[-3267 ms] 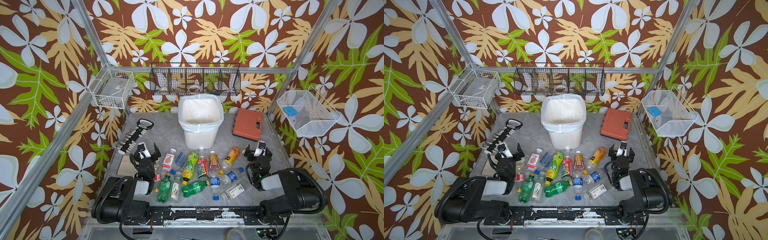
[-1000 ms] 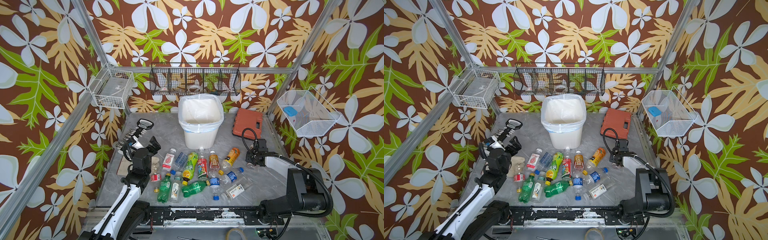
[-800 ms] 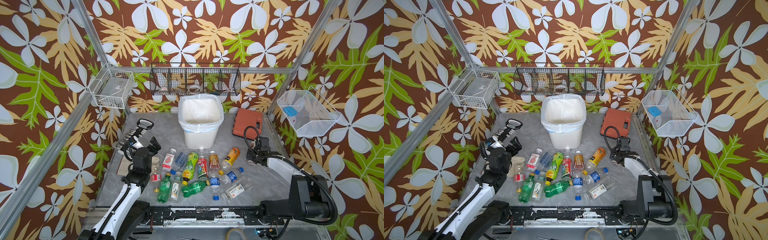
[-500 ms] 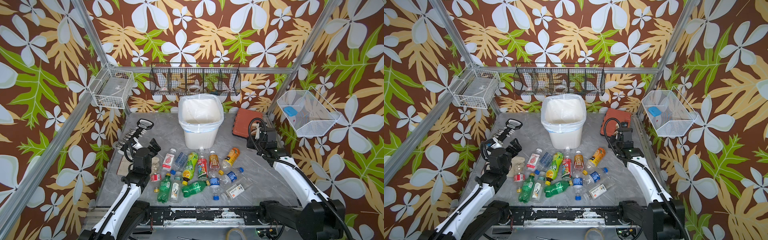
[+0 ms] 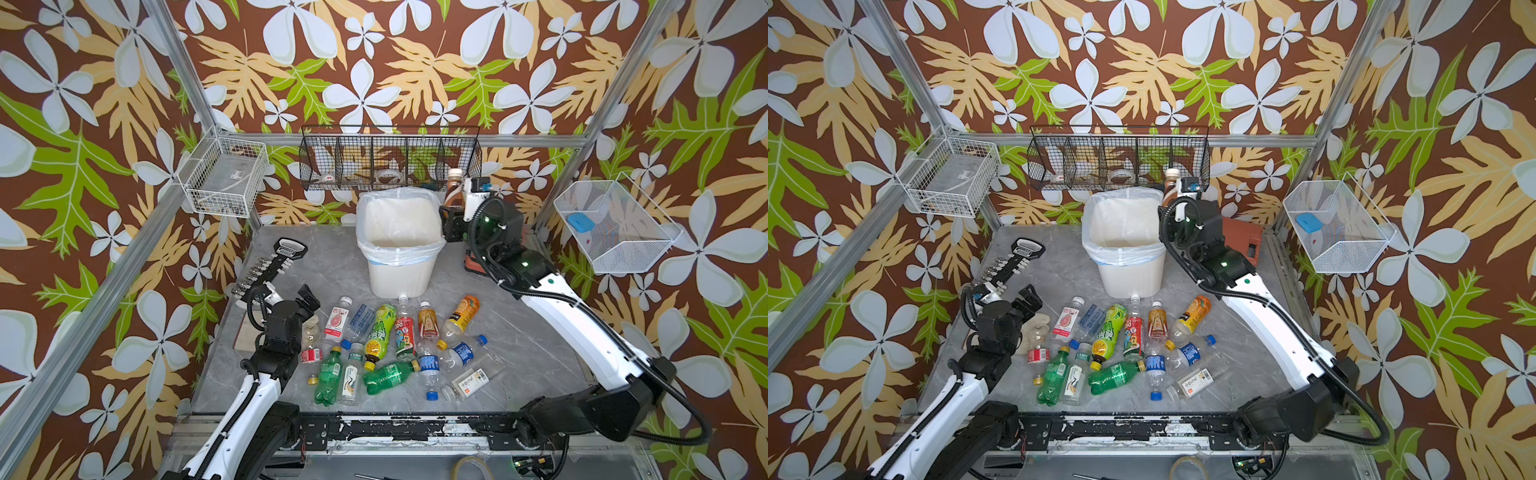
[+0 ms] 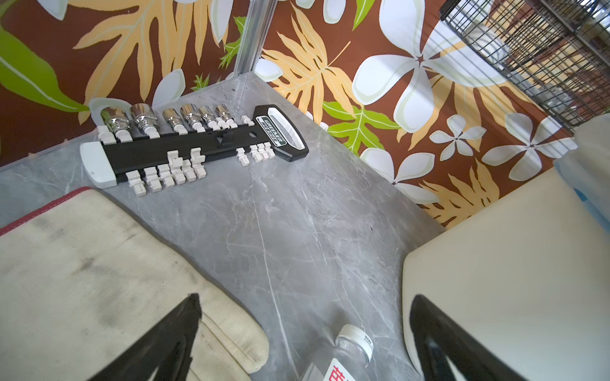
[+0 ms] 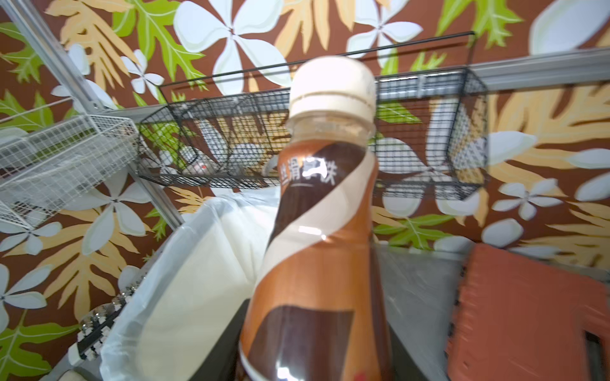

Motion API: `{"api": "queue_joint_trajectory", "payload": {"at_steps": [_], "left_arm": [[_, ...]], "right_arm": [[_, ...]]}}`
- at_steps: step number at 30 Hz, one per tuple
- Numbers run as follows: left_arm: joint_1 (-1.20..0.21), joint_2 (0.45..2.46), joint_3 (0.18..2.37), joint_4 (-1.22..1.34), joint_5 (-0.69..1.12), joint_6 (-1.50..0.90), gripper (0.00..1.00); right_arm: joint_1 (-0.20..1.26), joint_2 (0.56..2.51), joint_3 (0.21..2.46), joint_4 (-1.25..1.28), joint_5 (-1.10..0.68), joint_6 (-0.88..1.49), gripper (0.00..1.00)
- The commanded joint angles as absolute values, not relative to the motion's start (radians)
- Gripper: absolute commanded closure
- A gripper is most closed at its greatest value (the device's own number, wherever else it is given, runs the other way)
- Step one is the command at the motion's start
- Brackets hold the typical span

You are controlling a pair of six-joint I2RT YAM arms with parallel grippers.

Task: Throw the plastic bottles in the bin
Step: Throw the plastic bottle into the trash bin.

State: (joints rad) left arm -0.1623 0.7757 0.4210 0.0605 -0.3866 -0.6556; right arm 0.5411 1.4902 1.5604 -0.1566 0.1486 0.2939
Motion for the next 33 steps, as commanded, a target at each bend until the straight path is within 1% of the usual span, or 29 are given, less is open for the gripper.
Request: {"api": "queue_joint_trajectory", "payload": {"at_steps": [1, 4, 9, 16, 21, 22, 23, 24, 26, 27, 28, 30, 33], "left_arm": [[-0.159, 0.758, 0.428, 0.014, -0.392, -0.678, 0.0], [-0.159, 0.732, 0.408, 0.01, -0.383, -0.677, 0.0], [-0.158, 0.704, 0.4, -0.015, -0.385, -0.692, 0.0], [-0.156, 0.708, 0.405, -0.024, -0.393, -0.682, 0.0], [-0.155, 0.724, 0.407, -0.014, -0.397, -0.672, 0.0], [-0.155, 0.725, 0.411, -0.022, -0.397, -0.676, 0.0], [-0.155, 0.726, 0.413, -0.023, -0.392, -0.678, 0.0], [-0.154, 0.727, 0.408, -0.017, -0.386, -0.679, 0.0], [-0.154, 0.729, 0.4, -0.002, -0.383, -0.676, 0.0], [-0.155, 0.732, 0.4, -0.002, -0.386, -0.674, 0.0], [-0.155, 0.735, 0.404, -0.006, -0.388, -0.677, 0.0], [-0.154, 0.739, 0.411, -0.018, -0.38, -0.683, 0.0], [-0.155, 0.745, 0.407, -0.009, -0.368, -0.677, 0.0]], "right_arm": [[0.596, 1.626, 1.7, -0.113, 0.123, 0.262, 0.6], [0.628, 1.767, 1.83, -0.128, 0.089, 0.251, 0.6], [0.638, 1.952, 2.002, -0.182, 0.054, 0.279, 0.6], [0.658, 2.033, 2.027, -0.159, 0.037, 0.306, 0.6], [0.659, 2.048, 2.024, -0.144, 0.033, 0.326, 0.59], [0.66, 2.049, 2.027, -0.146, 0.033, 0.331, 0.57], [0.66, 2.051, 2.031, -0.15, 0.034, 0.333, 0.52], [0.658, 2.051, 2.033, -0.154, 0.034, 0.331, 0.45], [0.659, 2.041, 2.024, -0.153, 0.034, 0.323, 0.23], [0.658, 2.028, 2.01, -0.143, 0.034, 0.322, 0.14], [0.658, 2.012, 1.995, -0.13, 0.04, 0.323, 0.09], [0.658, 1.962, 1.962, -0.1, 0.051, 0.316, 0.03], [0.656, 1.847, 1.861, -0.041, 0.092, 0.289, 0.0]]}}
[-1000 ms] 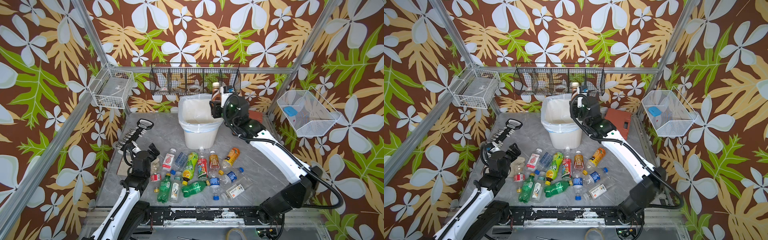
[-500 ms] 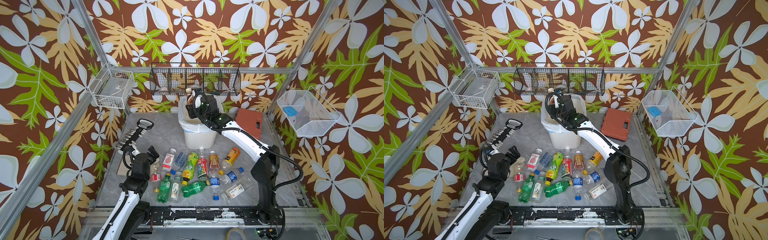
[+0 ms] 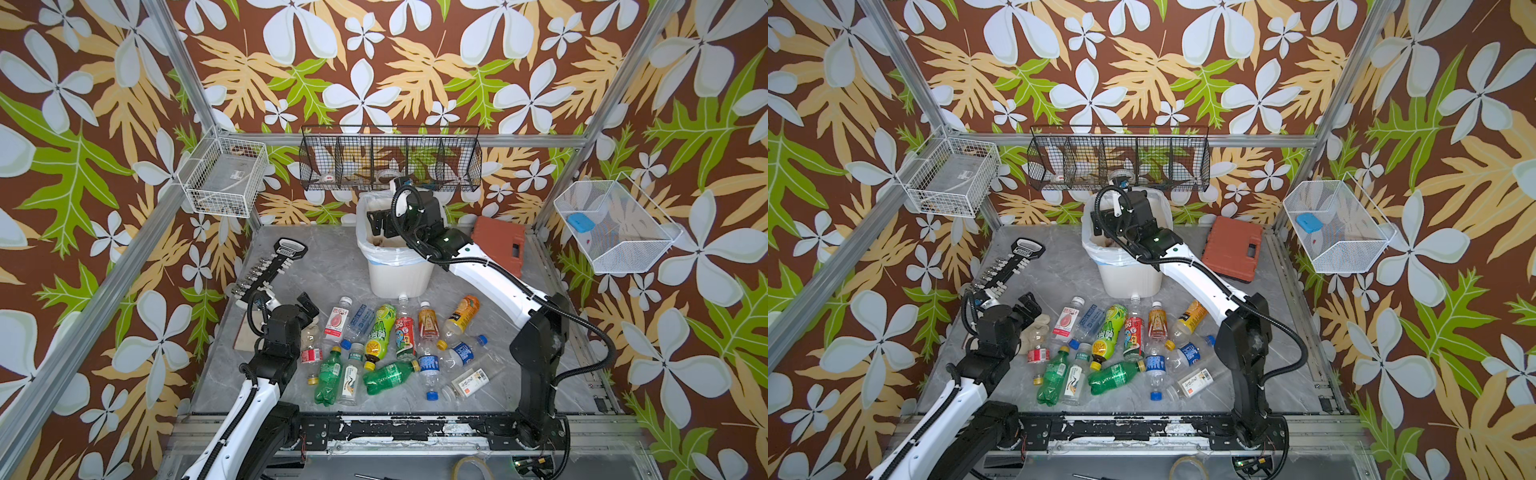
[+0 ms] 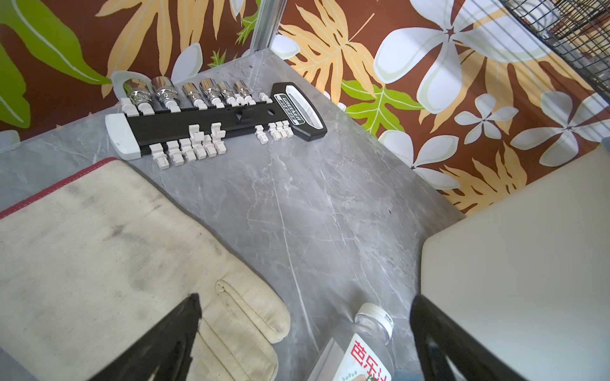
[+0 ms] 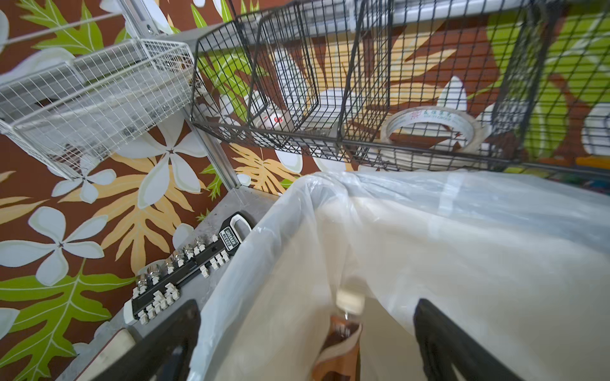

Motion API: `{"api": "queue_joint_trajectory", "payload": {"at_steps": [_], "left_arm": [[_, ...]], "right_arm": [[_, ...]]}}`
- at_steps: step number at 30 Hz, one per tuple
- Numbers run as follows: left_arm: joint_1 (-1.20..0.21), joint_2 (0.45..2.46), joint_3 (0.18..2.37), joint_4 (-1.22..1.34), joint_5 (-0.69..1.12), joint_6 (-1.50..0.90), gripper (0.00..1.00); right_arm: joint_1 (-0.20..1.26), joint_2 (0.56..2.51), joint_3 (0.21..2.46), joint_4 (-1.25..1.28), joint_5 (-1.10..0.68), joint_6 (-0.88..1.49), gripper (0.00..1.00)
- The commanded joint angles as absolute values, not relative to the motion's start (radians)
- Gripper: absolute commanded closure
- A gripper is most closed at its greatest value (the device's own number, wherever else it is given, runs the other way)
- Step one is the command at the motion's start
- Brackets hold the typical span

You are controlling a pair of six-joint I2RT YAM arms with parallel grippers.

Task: Throw the plastic bottles in the bin
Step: Throw the plastic bottle into the trash bin.

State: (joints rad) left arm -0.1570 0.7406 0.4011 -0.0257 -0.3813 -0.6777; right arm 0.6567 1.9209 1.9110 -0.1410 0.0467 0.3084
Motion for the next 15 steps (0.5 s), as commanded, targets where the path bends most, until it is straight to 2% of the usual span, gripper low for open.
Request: {"api": "queue_joint_trajectory", "payload": {"at_steps": [1, 5, 9, 15], "left_arm": [[-0.155, 0.748, 0.408, -0.015, -0.368, -0.679, 0.0], [-0.154, 0.754, 0.448, -0.141, -0.33, -0.693, 0.0], [-0.155, 0.749, 0.48, -0.307, -0.265, -0.721, 0.01], [-0.154, 0.776, 0.508, -0.426, -0.212, -0.771, 0.07]], "right_arm": [[0.656, 1.799, 1.81, -0.011, 0.109, 0.282, 0.0], [0.633, 1.567, 1.54, 0.099, 0.169, 0.275, 0.0], [0.556, 1.353, 1.248, 0.183, 0.185, 0.368, 0.0], [0.447, 1.214, 1.049, 0.155, 0.19, 0.423, 0.0]]}}
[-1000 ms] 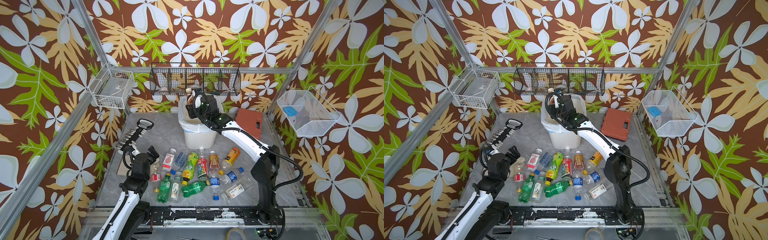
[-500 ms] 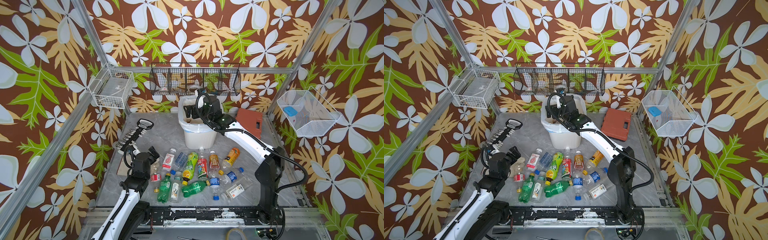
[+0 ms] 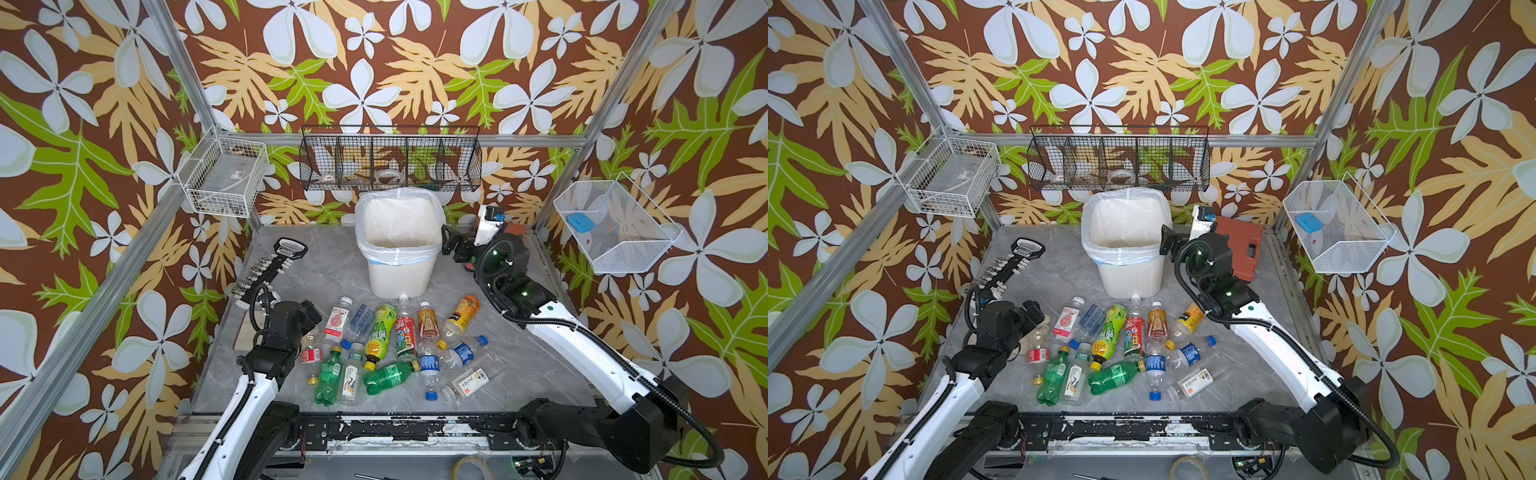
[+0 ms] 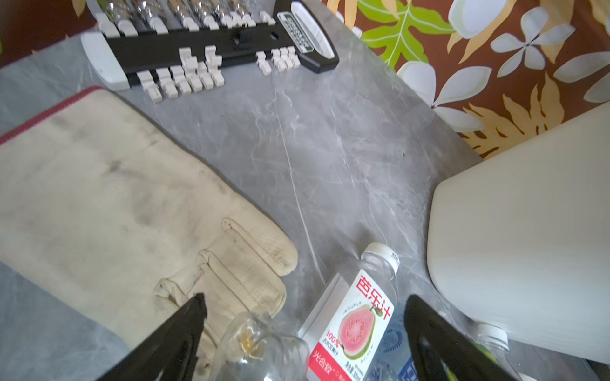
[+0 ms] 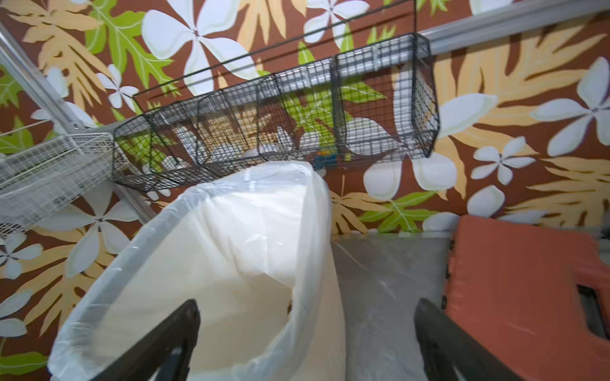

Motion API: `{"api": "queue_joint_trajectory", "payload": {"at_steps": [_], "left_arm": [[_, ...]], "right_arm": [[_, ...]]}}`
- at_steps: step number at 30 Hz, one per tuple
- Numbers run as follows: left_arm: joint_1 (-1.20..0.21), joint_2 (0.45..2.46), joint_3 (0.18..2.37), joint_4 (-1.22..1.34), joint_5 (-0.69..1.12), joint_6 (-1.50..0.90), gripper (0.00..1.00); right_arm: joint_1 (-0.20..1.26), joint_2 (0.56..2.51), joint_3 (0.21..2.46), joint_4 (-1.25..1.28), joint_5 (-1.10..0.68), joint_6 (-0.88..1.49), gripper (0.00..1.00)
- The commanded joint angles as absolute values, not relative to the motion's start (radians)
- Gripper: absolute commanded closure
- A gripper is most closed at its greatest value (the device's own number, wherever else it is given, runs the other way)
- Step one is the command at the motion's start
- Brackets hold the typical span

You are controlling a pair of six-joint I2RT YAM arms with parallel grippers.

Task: Throw the plastic bottles in the bin
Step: Throw the plastic bottle into the trash bin, then pick up the plastic bottle from the middle-left of the table.

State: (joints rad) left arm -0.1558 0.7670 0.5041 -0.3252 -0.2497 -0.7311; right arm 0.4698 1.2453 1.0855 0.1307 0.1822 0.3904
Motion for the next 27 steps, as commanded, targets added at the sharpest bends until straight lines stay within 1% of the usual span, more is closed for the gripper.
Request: {"api": "queue_joint_trajectory", "payload": {"at_steps": [1, 5, 8, 16, 22, 25, 27], "left_arm": [[-0.154, 0.779, 0.504, -0.438, -0.212, -0.779, 0.08], [-0.161, 0.779, 0.475, -0.472, -0.189, -0.799, 0.11], [-0.199, 0.78, 0.458, -0.474, -0.21, -0.824, 0.11], [-0.209, 0.831, 0.421, -0.453, -0.201, -0.835, 0.12], [-0.209, 0.852, 0.369, -0.391, -0.193, -0.841, 0.13], [-0.211, 0.865, 0.35, -0.337, -0.178, -0.844, 0.16], [-0.21, 0.881, 0.348, -0.316, -0.178, -0.842, 0.19]], "right_arm": [[0.439, 1.204, 1.042, 0.146, 0.19, 0.423, 0.01], [0.431, 1.175, 1.022, 0.126, 0.191, 0.4, 0.0], [0.43, 1.171, 1.012, 0.131, 0.209, 0.395, 0.0], [0.43, 1.176, 1.006, 0.142, 0.206, 0.4, 0.0], [0.43, 1.172, 0.99, 0.153, 0.212, 0.406, 0.0], [0.43, 1.175, 0.991, 0.151, 0.207, 0.407, 0.0], [0.43, 1.175, 0.984, 0.16, 0.21, 0.408, 0.0]]}}
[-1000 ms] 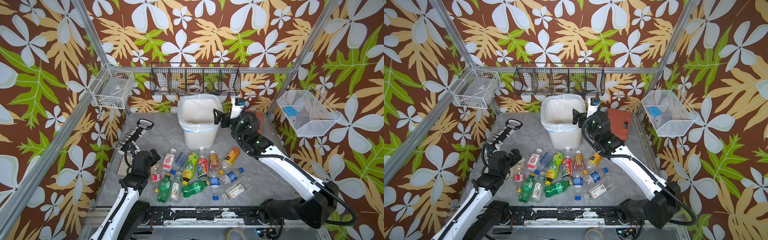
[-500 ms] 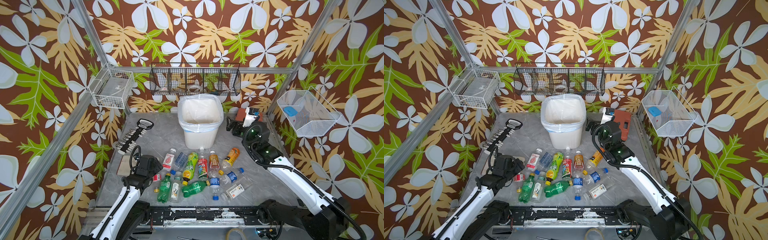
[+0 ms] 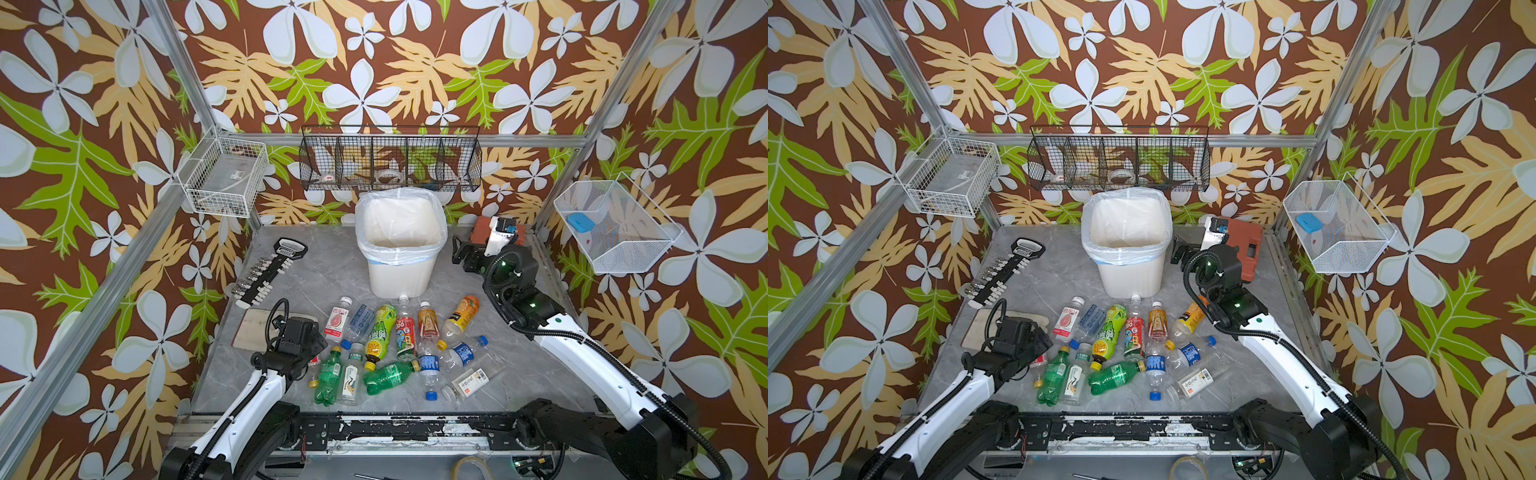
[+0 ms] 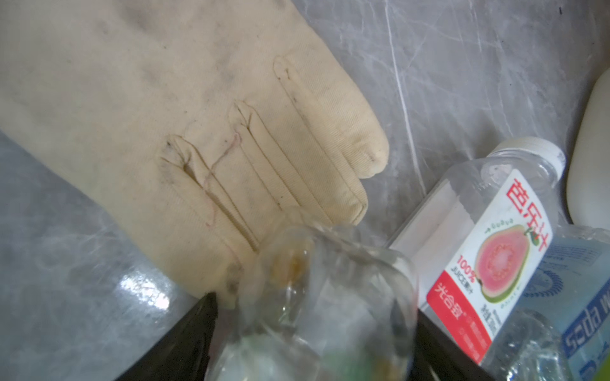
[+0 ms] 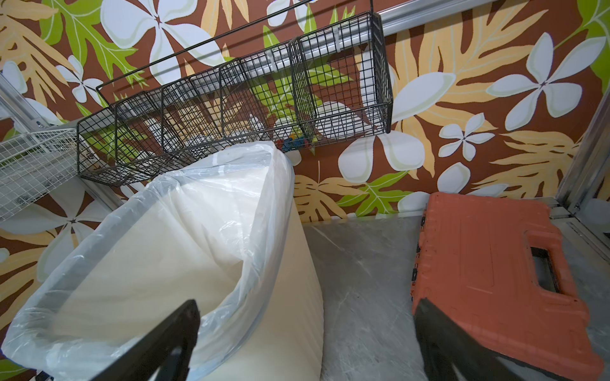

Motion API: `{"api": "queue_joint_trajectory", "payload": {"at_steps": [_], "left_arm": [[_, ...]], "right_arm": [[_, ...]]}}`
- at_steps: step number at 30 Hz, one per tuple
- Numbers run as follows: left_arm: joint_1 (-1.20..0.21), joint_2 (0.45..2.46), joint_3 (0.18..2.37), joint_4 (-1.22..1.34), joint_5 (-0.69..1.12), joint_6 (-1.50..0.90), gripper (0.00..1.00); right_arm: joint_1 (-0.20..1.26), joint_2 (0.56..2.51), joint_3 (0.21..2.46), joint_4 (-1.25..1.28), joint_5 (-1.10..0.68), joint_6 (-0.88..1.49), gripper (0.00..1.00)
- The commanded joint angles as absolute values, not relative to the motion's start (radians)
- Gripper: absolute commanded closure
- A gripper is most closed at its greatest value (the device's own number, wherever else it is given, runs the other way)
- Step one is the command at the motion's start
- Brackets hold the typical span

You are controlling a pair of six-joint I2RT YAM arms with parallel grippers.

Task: Throw the plastic bottles in the bin
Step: Pick up the plastic bottle from the middle-left of the table.

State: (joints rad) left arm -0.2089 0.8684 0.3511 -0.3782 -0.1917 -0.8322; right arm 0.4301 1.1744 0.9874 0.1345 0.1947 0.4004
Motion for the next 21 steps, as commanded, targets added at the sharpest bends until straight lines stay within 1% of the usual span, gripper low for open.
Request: {"api": "queue_joint_trajectory", "payload": {"at_steps": [1, 3, 6, 8, 13, 17, 21], "left_arm": [[-0.21, 0.888, 0.352, -0.316, -0.178, -0.842, 0.21], [-0.209, 0.897, 0.361, -0.315, -0.172, -0.842, 0.26], [-0.21, 0.896, 0.357, -0.309, -0.178, -0.836, 0.37], [-0.209, 0.888, 0.361, -0.316, -0.182, -0.836, 0.41], [-0.21, 0.858, 0.39, -0.352, -0.201, -0.818, 0.41], [-0.21, 0.826, 0.457, -0.39, -0.218, -0.795, 0.41], [-0.21, 0.79, 0.538, -0.392, -0.249, -0.74, 0.43]], "right_arm": [[0.43, 1.174, 0.986, 0.155, 0.211, 0.411, 0.0], [0.431, 1.171, 0.991, 0.149, 0.21, 0.414, 0.01], [0.43, 1.165, 0.974, 0.164, 0.214, 0.415, 0.0], [0.43, 1.167, 0.973, 0.164, 0.218, 0.419, 0.0], [0.43, 1.173, 0.972, 0.174, 0.212, 0.422, 0.0], [0.43, 1.177, 0.982, 0.17, 0.212, 0.42, 0.0], [0.43, 1.179, 0.974, 0.182, 0.217, 0.42, 0.0]]}}
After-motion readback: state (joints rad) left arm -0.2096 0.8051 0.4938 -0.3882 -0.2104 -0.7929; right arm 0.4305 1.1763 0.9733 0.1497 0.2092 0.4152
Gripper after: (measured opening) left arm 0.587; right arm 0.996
